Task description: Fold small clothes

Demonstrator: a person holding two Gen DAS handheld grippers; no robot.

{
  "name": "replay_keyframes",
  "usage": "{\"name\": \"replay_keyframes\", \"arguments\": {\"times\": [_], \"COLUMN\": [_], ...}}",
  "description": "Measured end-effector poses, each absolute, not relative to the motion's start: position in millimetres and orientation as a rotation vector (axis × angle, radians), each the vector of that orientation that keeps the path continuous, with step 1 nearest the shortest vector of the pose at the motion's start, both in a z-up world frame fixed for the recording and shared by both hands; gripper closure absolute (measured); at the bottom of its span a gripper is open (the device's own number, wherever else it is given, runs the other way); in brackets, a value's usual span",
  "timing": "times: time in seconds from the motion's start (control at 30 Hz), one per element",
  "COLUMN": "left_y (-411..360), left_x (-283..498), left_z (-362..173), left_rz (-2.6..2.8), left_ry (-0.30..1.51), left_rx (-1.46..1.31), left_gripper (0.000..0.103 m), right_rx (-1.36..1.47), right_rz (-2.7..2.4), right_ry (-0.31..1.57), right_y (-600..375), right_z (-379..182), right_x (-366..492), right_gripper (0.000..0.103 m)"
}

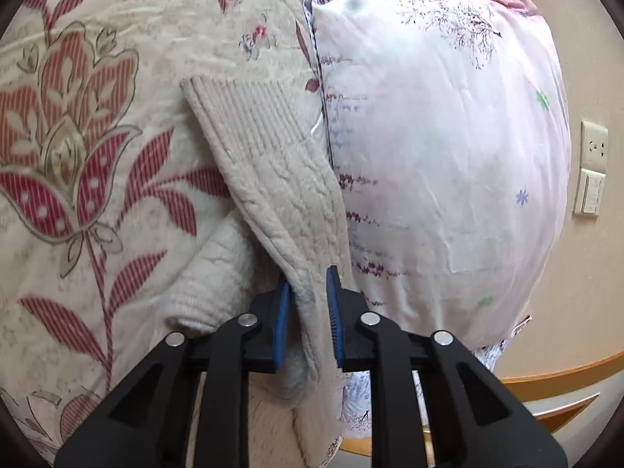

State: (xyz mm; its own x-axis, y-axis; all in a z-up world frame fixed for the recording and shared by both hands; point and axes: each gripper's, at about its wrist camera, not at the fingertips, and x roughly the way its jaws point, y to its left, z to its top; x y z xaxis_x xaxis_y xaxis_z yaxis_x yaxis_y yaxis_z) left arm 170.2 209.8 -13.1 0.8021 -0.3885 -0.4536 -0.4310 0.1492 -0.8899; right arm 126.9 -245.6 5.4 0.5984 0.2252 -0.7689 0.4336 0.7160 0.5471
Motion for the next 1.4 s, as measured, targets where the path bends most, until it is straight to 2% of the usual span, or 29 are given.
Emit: {"name": "replay_keyframes", "arguments": {"times": [0.17, 0.37, 0.57, 0.77, 0.83, 0.87, 0.9, 0.93, 1.0, 1.17, 1.3, 1.4], "left_y": [201, 148, 43, -78, -92, -94, -89, -87, -72, -23, 44, 83], "left_x": [184, 207, 225, 224, 219, 217, 209, 206, 203, 193, 186, 182], "left_z": [14, 65, 99, 61, 33, 27, 23, 25, 32, 50, 59, 60], "left_rz": [-0.033, -0.211, -0.342, -0.43, -0.441, -0.442, -0.448, -0.467, -0.52, -0.442, -0.221, -0.058], "left_ry": [0.674, 0.67, 0.749, 0.953, 1.021, 1.036, 1.028, 1.018, 1.015, 0.966, 0.939, 0.95], "left_rx": [-1.366, -1.118, -0.63, -0.038, 0.063, 0.077, 0.072, 0.044, -0.069, -0.228, -0.275, -0.274], "left_gripper": [0.095, 0.095, 0.095, 0.095, 0.09, 0.087, 0.078, 0.065, 0.05, 0.048, 0.048, 0.048], "right_rx": [0.81, 0.819, 0.834, 0.856, 0.858, 0.857, 0.857, 0.852, 0.83, 0.786, 0.613, 0.441], "right_rz": [-0.145, -0.152, -0.169, -0.202, -0.209, -0.21, -0.204, -0.196, -0.168, -0.028, 0.03, 0.047], "right_ry": [0.926, 0.903, 0.888, 0.884, 0.88, 0.879, 0.874, 0.868, 0.858, 0.862, 0.908, 0.959], "right_y": [-254, -259, -269, -284, -288, -289, -291, -292, -291, -272, -224, -178], "right_z": [8, 10, 8, 5, 5, 6, 8, 10, 17, 34, 47, 49], "right_x": [122, 114, 104, 96, 94, 93, 94, 95, 102, 147, 205, 248], "right_gripper": [0.037, 0.037, 0.037, 0.037, 0.037, 0.037, 0.037, 0.037, 0.037, 0.038, 0.039, 0.045]}}
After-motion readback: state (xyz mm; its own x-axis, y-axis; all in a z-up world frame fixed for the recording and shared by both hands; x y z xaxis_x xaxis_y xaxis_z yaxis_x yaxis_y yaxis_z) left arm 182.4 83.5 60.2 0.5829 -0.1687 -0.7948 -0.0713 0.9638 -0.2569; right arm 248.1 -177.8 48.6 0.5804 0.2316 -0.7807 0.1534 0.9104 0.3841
